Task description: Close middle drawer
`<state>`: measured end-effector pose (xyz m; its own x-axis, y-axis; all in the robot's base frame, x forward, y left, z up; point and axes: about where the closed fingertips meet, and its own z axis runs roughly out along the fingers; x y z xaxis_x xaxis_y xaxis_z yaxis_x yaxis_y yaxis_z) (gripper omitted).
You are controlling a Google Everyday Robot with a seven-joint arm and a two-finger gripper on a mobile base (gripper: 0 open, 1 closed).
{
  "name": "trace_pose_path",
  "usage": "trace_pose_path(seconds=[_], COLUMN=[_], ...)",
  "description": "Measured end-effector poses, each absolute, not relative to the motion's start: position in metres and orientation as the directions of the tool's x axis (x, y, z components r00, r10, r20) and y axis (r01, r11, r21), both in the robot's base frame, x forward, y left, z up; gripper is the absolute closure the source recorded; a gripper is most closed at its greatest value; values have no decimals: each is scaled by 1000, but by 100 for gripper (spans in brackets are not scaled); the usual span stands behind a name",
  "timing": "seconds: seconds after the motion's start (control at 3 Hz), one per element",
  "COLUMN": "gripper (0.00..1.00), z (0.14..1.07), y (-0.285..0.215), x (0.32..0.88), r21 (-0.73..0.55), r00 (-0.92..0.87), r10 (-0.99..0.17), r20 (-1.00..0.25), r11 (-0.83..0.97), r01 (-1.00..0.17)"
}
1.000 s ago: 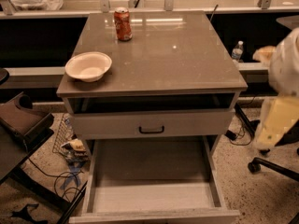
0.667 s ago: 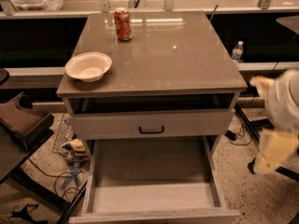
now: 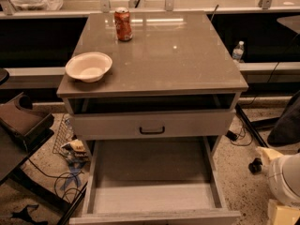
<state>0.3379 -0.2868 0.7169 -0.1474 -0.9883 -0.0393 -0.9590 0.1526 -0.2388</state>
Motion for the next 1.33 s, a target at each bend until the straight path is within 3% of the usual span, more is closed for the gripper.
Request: trace_pose_path(seconds=[0.67,1.0,1.33], gripper=[0,0,26], z=[699,660,602], y=[-284,-282,-273], x=[336,330,301], r21=[-226,-201,-208], r00=[-134,-119,-69], r10=[-988,-979,-968], r20=[-77,-167,-241], r11=[148,152,121], r01=[-963,-968,-971])
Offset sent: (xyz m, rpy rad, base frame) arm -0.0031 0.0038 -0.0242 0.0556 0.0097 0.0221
